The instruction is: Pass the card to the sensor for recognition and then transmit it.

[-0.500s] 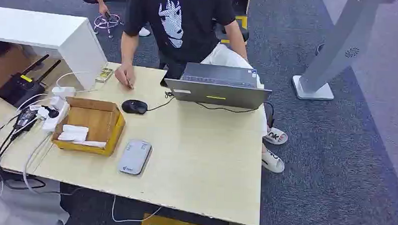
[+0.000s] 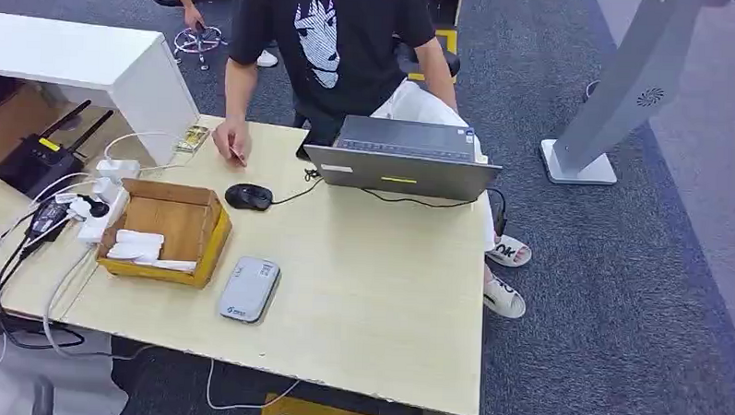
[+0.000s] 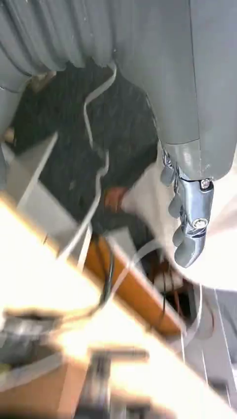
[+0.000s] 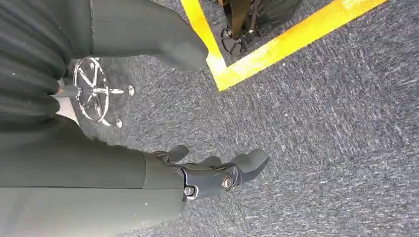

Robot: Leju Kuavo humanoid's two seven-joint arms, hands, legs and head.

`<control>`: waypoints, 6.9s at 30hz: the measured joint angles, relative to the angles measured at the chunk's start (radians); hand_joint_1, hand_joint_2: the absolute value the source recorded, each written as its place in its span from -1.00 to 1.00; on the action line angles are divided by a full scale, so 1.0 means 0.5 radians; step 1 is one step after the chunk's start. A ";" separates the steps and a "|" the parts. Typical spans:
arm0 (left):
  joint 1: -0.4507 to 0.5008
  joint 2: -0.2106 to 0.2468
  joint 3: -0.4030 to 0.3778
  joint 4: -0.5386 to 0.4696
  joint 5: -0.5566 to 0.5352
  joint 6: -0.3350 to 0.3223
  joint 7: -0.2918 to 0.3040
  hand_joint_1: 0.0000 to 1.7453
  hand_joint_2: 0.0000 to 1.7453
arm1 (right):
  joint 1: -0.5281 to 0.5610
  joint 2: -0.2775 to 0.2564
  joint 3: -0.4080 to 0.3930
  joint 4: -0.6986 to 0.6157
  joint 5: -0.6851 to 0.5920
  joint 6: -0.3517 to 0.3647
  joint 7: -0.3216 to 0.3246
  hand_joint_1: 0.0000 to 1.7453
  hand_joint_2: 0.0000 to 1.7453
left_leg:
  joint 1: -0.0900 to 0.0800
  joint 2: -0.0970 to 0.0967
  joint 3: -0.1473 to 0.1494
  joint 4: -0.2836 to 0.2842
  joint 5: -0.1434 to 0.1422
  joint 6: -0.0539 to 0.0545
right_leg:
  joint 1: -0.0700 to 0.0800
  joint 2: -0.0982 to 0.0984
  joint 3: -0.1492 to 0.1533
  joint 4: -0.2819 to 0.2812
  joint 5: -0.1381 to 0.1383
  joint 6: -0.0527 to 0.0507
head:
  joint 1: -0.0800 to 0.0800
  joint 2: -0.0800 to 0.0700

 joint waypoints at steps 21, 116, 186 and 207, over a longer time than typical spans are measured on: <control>-0.121 0.097 -0.370 -1.080 -0.561 -0.020 0.069 -1.00 1.00 | -0.010 0.000 0.004 0.000 -0.021 0.007 0.079 -1.00 1.00 | 0.001 0.002 0.003 0.001 0.001 -0.002 | 0.002 0.002 0.001 0.000 0.002 -0.002 | 0.001 0.000; -1.254 0.958 -2.642 -0.231 -2.923 -0.905 1.209 1.00 1.00 | -0.037 0.066 0.230 0.013 -0.037 0.227 0.262 -1.00 1.00 | 0.001 0.004 0.001 0.003 0.007 -0.003 | 0.002 0.005 -0.002 0.002 0.007 -0.006 | 0.001 -0.001; -1.656 1.096 -2.914 0.298 -2.719 -1.036 1.462 1.00 1.00 | -0.036 0.089 0.281 0.021 -0.060 0.192 0.289 -1.00 1.00 | 0.004 -0.008 -0.015 0.001 0.039 -0.006 | 0.005 -0.008 -0.015 0.003 0.035 -0.008 | 0.002 0.000; -2.223 1.000 -2.623 0.208 -2.830 -0.932 1.771 1.00 1.00 | -0.033 0.088 0.299 0.029 -0.045 0.186 0.286 -1.00 1.00 | 0.005 -0.003 -0.038 0.003 0.044 -0.005 | 0.005 -0.002 -0.038 0.004 0.040 -0.005 | 0.002 0.000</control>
